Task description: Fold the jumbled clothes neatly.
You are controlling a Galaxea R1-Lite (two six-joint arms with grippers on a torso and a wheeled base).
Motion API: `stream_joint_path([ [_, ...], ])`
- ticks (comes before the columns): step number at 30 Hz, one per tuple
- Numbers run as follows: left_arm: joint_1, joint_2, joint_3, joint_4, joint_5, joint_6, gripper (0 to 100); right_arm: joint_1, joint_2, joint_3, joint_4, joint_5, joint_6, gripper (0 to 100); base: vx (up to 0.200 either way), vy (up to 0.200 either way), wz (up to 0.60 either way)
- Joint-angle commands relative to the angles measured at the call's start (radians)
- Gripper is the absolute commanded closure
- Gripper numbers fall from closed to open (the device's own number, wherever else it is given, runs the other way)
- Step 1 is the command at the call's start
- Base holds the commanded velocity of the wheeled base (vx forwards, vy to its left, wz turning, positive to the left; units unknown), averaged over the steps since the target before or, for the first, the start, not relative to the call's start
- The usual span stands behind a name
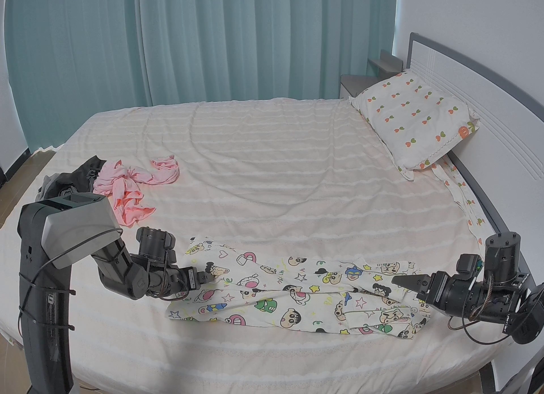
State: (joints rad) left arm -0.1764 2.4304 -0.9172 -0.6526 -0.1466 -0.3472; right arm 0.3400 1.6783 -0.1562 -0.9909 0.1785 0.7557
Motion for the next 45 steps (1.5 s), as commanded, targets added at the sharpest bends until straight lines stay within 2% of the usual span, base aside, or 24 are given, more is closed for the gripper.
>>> stream_joint_path([
  [1, 0.0, 0.013, -0.017, 0.005, -0.001, 0.002, 0, 0.001, 0.001, 0.029, -0.049, -0.001, 0.002, 0, 0.0, 0.0, 0.0],
  [2, -0.002, 0.013, -0.018, 0.005, -0.001, 0.001, 100, 0.001, 0.001, 0.03, -0.057, -0.001, 0.004, 0, 0.0, 0.0, 0.0],
  [7, -0.002, 0.018, -0.022, 0.002, -0.001, 0.002, 100, -0.004, 0.003, 0.079, -0.186, -0.002, 0.051, 0, 0.0, 0.0, 0.0],
  [15, 0.003, 0.013, -0.011, -0.004, -0.01, 0.008, 100, -0.042, 0.0, 0.132, -0.25, 0.004, 0.089, 0, 0.0, 0.0, 0.0],
  [17, 0.009, -0.013, -0.006, -0.001, -0.014, 0.002, 100, -0.049, -0.012, 0.155, -0.302, 0.006, 0.102, 0, 0.0, 0.0, 0.0],
  [23, 0.06, -0.062, 0.005, 0.004, -0.036, -0.016, 100, -0.072, -0.051, 0.156, -0.316, 0.007, 0.143, 0, 0.0, 0.0, 0.0],
  [36, 0.204, -0.128, 0.047, 0.002, -0.082, -0.062, 100, -0.084, -0.101, 0.156, -0.315, 0.018, 0.146, 0, 0.0, 0.0, 0.0],
  [42, 0.325, -0.182, 0.069, 0.007, -0.136, -0.062, 100, -0.085, -0.106, 0.156, -0.315, 0.018, 0.146, 0, 0.0, 0.0, 0.0],
  [45, 0.413, -0.206, 0.066, 0.021, -0.165, -0.059, 100, -0.085, -0.114, 0.156, -0.315, 0.018, 0.146, 0, 0.0, 0.0, 0.0],
])
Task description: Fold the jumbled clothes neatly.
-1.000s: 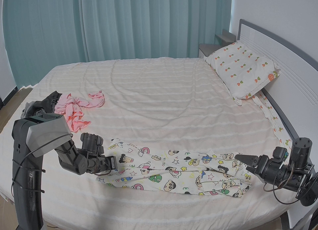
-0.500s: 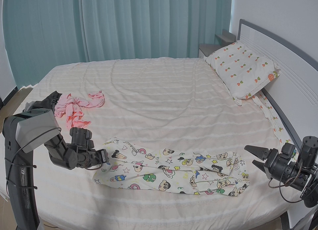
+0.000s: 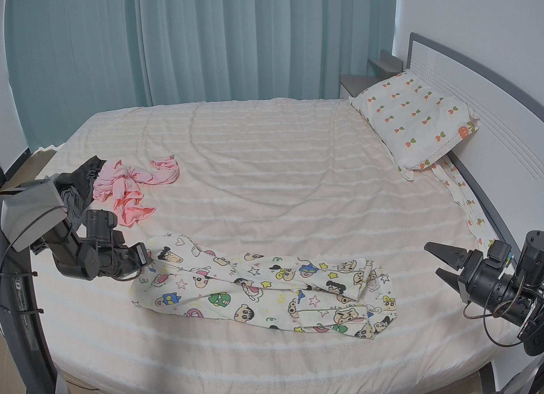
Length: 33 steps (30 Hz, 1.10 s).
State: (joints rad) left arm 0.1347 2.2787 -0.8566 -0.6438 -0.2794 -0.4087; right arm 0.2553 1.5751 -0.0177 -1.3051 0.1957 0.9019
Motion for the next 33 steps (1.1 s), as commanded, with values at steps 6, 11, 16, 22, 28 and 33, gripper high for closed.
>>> stream_joint_path([
  [6, 0.279, -0.094, -0.032, 0.081, -0.13, 0.005, 100, 0.001, -0.012, 0.018, 0.0, 0.001, 0.0, 0, 0.0, 0.0, 0.0],
  [11, 0.422, -0.136, -0.117, 0.168, -0.182, 0.007, 100, 0.001, -0.014, 0.018, 0.0, -0.001, 0.0, 0, 0.0, 0.0, 0.0],
  [16, 0.51, -0.165, -0.211, 0.291, -0.189, 0.079, 100, 0.001, -0.033, 0.018, 0.0, 0.001, 0.002, 0, 0.0, 0.0, 0.0],
  [22, 0.451, -0.265, -0.2, 0.369, -0.184, 0.087, 100, 0.001, -0.05, 0.018, 0.0, 0.001, 0.002, 0, 0.0, 0.0, 0.0],
  [28, 0.164, -0.377, -0.182, 0.452, -0.112, 0.033, 100, -0.001, -0.05, 0.018, 0.0, 0.001, 0.002, 0, 0.0, 0.0, 0.0],
  [33, -0.129, -0.381, -0.199, 0.446, 0.017, -0.038, 100, -0.001, -0.05, 0.018, 0.0, -0.001, 0.002, 0, 0.0, 0.0, 0.0],
])
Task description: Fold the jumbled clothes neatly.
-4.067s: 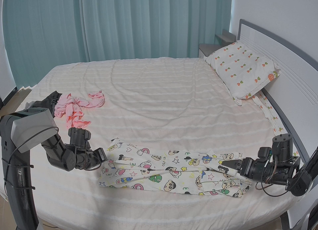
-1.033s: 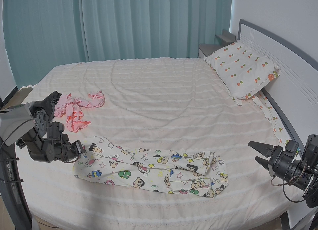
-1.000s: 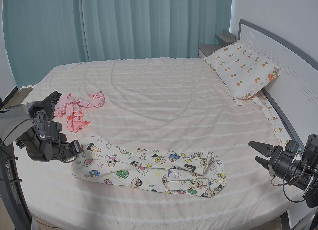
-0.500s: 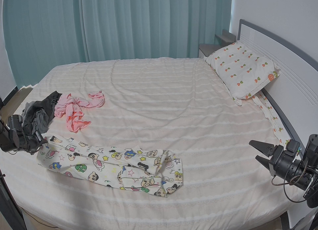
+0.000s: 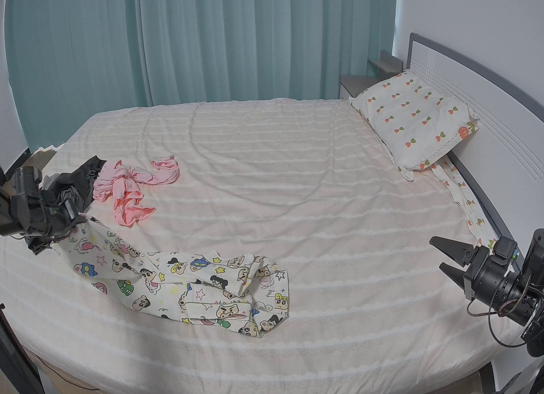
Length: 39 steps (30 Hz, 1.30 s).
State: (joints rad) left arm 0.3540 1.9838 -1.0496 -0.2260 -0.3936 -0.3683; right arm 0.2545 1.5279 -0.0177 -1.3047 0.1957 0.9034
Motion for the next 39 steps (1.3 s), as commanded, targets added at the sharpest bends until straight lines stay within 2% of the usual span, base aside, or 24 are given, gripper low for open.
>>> stream_joint_path([
  [1, -0.385, -0.082, -0.009, 0.028, 0.147, -0.087, 100, 0.0, -0.003, 0.018, -0.001, -0.001, -0.001, 0, 0.0, 0.0, 0.0],
  [4, -0.595, -0.06, -0.035, 0.028, 0.237, -0.146, 100, 0.0, -0.005, 0.018, -0.001, -0.001, -0.001, 0, 0.0, 0.0, 0.0],
  [5, -0.641, -0.046, -0.044, 0.028, 0.254, -0.158, 100, 0.0, -0.005, 0.018, -0.001, -0.001, -0.001, 0, 0.0, 0.0, 0.0],
  [6, -0.641, -0.046, -0.044, 0.028, 0.254, -0.158, 100, 0.0, -0.005, 0.018, -0.001, -0.001, -0.001, 0, 0.0, 0.0, 0.0],
  [7, -0.728, -0.007, -0.067, 0.028, 0.292, -0.172, 100, 0.002, -0.005, 0.018, -0.001, -0.001, -0.001, 0, 0.0, 0.0, 0.0],
  [8, -0.756, 0.013, -0.076, 0.028, 0.309, -0.172, 100, 0.0, -0.006, 0.018, -0.001, 0.001, -0.001, 0, 0.0, 0.0, 0.0],
  [13, -0.85, 0.104, -0.125, 0.034, 0.363, -0.175, 100, 0.0, -0.011, 0.018, -0.001, -0.001, -0.001, 0, 0.0, 0.0, 0.0],
  [19, -0.876, 0.148, -0.136, 0.034, 0.364, -0.176, 100, 0.0, -0.009, 0.018, -0.001, 0.001, -0.001, 0, 0.0, 0.0, 0.0],
  [20, -0.874, 0.155, -0.138, 0.034, 0.363, -0.176, 0, 0.0, -0.009, 0.018, -0.001, 0.001, -0.001, 0, 0.0, 0.0, 0.0],
  [33, -0.865, 0.118, -0.15, 0.036, 0.364, -0.268, 0, 0.002, -0.009, 0.018, 0.001, -0.001, -0.001, 0, 0.0, 0.0, 0.0],
  [39, -0.753, -0.016, -0.064, 0.034, 0.311, -0.356, 0, 0.002, -0.009, 0.018, 0.004, -0.001, -0.004, 0, 0.0, 0.0, 0.0],
])
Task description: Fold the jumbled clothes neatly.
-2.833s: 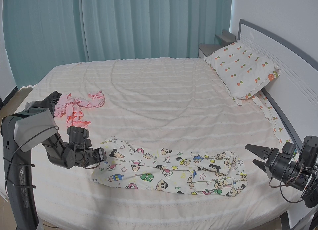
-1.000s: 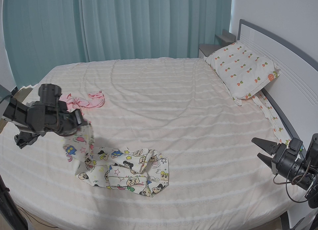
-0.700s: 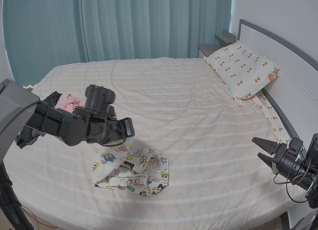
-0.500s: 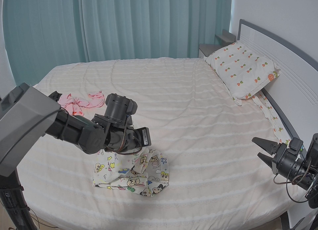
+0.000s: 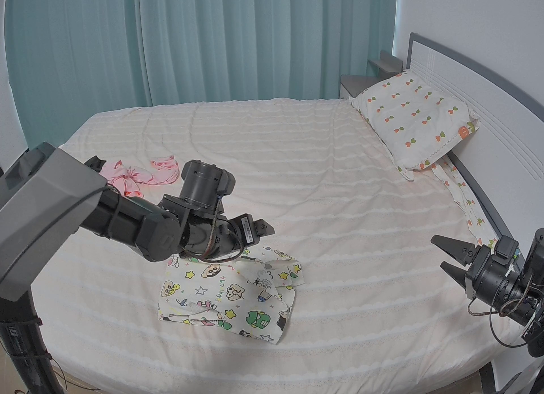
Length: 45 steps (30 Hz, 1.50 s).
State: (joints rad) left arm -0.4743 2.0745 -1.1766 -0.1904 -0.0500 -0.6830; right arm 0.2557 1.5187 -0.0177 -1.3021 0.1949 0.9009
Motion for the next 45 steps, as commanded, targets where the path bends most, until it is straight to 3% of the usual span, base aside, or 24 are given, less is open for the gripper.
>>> stream_joint_path([
  [1, 0.077, -0.111, 0.066, -0.001, -0.036, -0.044, 0, 0.0, 0.0, 0.018, 0.001, 0.0, -0.002, 0, 0.0, 0.0, 0.0],
  [4, 0.135, -0.209, 0.176, -0.011, -0.154, -0.133, 0, 0.002, -0.002, 0.018, 0.003, -0.003, -0.003, 0, -0.067, 0.0, 0.0],
  [9, 0.18, -0.247, 0.268, -0.026, -0.257, -0.213, 0, 0.007, -0.029, 0.018, 0.012, -0.003, -0.003, 0, -0.2, 0.0, 0.0],
  [13, 0.183, -0.249, 0.331, -0.069, -0.268, -0.239, 0, 0.01, -0.051, 0.018, 0.044, -0.003, -0.007, 0, 0.0, 0.0, 0.0],
  [17, 0.178, -0.235, 0.422, -0.221, -0.268, -0.253, 0, 0.016, -0.077, 0.018, 0.073, 0.001, -0.007, 0, 0.0, 0.0, 0.0],
  [18, 0.18, -0.218, 0.446, -0.319, -0.268, -0.3, 0, 0.036, -0.083, 0.018, 0.08, 0.001, -0.005, 0, 0.0, 0.0, 0.0],
  [21, 0.189, -0.201, 0.46, -0.402, -0.272, -0.38, 0, 0.05, -0.08, 0.018, 0.092, 0.003, -0.005, 0, 0.0, 0.0, 0.0],
  [24, 0.204, -0.2, 0.472, -0.415, -0.304, -0.386, 0, 0.057, -0.065, 0.018, 0.118, 0.008, -0.005, 0, 0.0, 0.0, 0.0],
  [29, 0.253, -0.212, 0.483, -0.415, -0.432, -0.402, 0, 0.105, -0.02, 0.013, 0.115, 0.018, -0.01, 0, 0.0, 0.2, 0.0],
  [36, 0.27, -0.198, 0.482, -0.419, -0.439, -0.414, 0, 0.108, 0.077, -0.074, 0.115, 0.026, -0.04, 0, 0.0, 0.2, 0.0],
  [45, 0.298, -0.189, 0.477, -0.419, -0.438, -0.415, 0, 0.16, 0.359, -0.278, 0.11, -0.002, -0.071, 0, 0.0, 0.2, 0.0],
])
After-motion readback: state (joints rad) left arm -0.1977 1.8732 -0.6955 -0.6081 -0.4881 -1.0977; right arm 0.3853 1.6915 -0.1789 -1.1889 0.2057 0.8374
